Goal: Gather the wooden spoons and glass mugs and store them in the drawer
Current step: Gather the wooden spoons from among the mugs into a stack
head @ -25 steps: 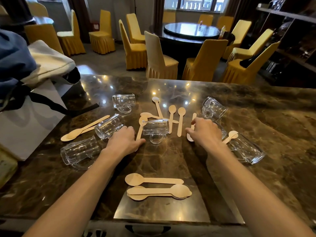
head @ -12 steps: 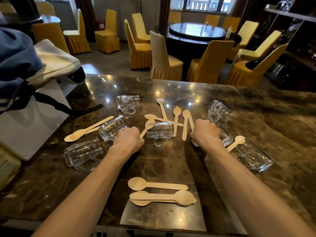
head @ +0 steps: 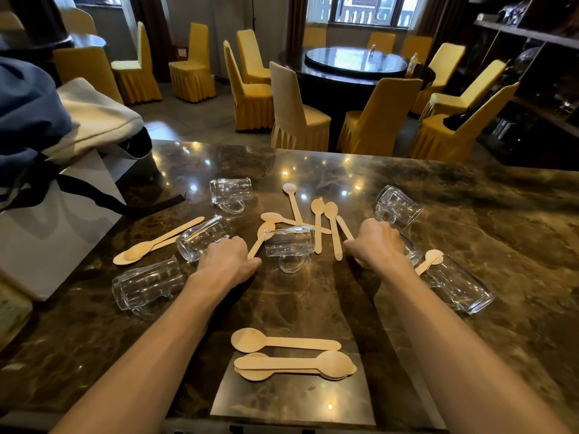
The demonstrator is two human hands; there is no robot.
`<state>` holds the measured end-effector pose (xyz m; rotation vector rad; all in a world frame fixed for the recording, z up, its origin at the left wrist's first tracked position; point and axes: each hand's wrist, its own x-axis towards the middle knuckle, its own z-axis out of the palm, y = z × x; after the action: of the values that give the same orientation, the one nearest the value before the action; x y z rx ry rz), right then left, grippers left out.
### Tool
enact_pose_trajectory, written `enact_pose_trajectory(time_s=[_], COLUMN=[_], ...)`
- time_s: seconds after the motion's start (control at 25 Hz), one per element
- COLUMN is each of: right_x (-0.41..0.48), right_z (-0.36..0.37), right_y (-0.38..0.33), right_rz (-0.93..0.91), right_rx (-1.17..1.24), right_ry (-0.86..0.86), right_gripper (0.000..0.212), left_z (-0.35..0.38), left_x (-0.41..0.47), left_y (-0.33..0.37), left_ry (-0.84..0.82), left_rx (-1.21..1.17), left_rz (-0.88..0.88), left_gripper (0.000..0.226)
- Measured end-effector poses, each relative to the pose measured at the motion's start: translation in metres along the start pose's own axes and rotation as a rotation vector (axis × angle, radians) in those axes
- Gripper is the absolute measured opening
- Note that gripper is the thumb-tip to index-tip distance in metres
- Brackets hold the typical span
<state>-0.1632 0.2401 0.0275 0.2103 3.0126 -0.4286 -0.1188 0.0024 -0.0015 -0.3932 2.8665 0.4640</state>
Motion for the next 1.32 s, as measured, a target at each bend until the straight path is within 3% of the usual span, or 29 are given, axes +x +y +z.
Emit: enact_pose_trajectory(time_s=[0.2,0.36,0.56,0.84,0.96,1.08,1.32], right_x=[-0.023,-0.06,-0.106,-0.141,-0.146,-0.148,-0.155], right_z=[-0.022,-0.032,-0.016,0.027,0.032,0.03,0.028], right_y=[0.006,0.003,0.005,0.017,0.019,0.022,0.027], right_rz=[-0.07,-0.411,-0.682,-0.82,-0.86,-0.854,-0.832], right_rx=[0.003,0.216,0.175,0.043,0.019,0.016,0.034], right_ry=[0.1,0.117,-0.041,-0.14,-0.113,-0.096,-0.1], right_gripper=[0.022,0.015,0.019,0.027,0.029,0.029,0.03], left_z=[-0.004,-0.009,-0.019,-0.029,-0.041,-0.044,-0.021], left_x=[0.0,-0.003,-0.008,-0.036,-0.06,-0.09,-0.117], left_y=[-0.007,-0.01,-0.014,-0.014,-0.02,-0.025,-0.02], left_ry=[-0.034,-0.026,0.049,0.173,0.206,0.061,-0.071], left_rx=[-0.011,-0.044,-0.024,-0.002,-0.124,-0.212,-0.112], left_rz=[0.016,-0.012,0.001,0.045,0.167,0.424,0.608], left_gripper=[0.027,0.026,0.023,0.025,0.024,0.023,0.026])
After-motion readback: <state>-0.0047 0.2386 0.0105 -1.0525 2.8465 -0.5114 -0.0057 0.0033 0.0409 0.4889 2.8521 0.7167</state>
